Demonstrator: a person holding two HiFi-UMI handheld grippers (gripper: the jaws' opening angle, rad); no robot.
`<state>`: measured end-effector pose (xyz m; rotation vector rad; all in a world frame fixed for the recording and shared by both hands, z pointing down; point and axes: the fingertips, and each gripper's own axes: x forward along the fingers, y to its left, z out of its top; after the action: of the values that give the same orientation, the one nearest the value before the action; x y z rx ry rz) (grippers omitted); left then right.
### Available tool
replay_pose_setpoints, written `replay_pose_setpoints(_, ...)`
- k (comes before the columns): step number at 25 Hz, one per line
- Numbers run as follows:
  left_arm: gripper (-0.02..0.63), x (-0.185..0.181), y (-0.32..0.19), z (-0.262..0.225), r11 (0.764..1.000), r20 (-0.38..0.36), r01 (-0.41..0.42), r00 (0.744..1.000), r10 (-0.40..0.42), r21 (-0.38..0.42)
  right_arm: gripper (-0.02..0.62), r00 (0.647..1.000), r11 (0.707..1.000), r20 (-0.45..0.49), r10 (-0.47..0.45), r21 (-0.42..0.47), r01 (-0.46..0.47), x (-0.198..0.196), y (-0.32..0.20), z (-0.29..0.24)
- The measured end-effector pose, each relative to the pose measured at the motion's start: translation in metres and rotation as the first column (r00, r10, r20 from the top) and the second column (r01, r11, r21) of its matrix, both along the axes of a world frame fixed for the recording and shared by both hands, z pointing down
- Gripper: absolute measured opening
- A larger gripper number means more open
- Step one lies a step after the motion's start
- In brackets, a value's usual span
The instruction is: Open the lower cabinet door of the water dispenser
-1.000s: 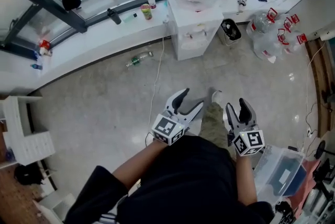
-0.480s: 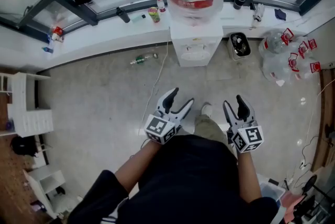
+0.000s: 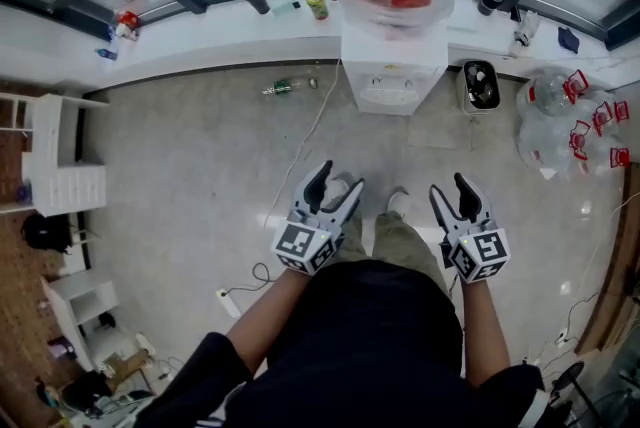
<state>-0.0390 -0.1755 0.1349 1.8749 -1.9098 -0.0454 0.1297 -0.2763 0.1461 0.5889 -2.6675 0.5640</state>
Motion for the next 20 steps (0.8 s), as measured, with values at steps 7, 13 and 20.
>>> replay_pose_setpoints(7,0.275,-0.045,-0.009,0.009,0.998,-0.042,-0.047,0.998,0.048,0.029,0.210,0.998,0.999,-0.049,0.036,-0.005,-0.037,-0.047,0.002,0.006)
replay_pose_setpoints(13,0.273,-0.078,-0.010,0.023,0.993,-0.056,-0.111,0.992,0.114,0.046,0.212,0.988,0.995,-0.149,0.036,0.097,-0.022,-0.086,0.002,0.012)
replay_pose_setpoints(20,0.273,-0.091,-0.007,0.052,0.995,-0.031,-0.074,0.997,0.076,0.068,0.212,0.989,0.997,-0.145,0.013,0.082,-0.001,-0.100,-0.005,0.057)
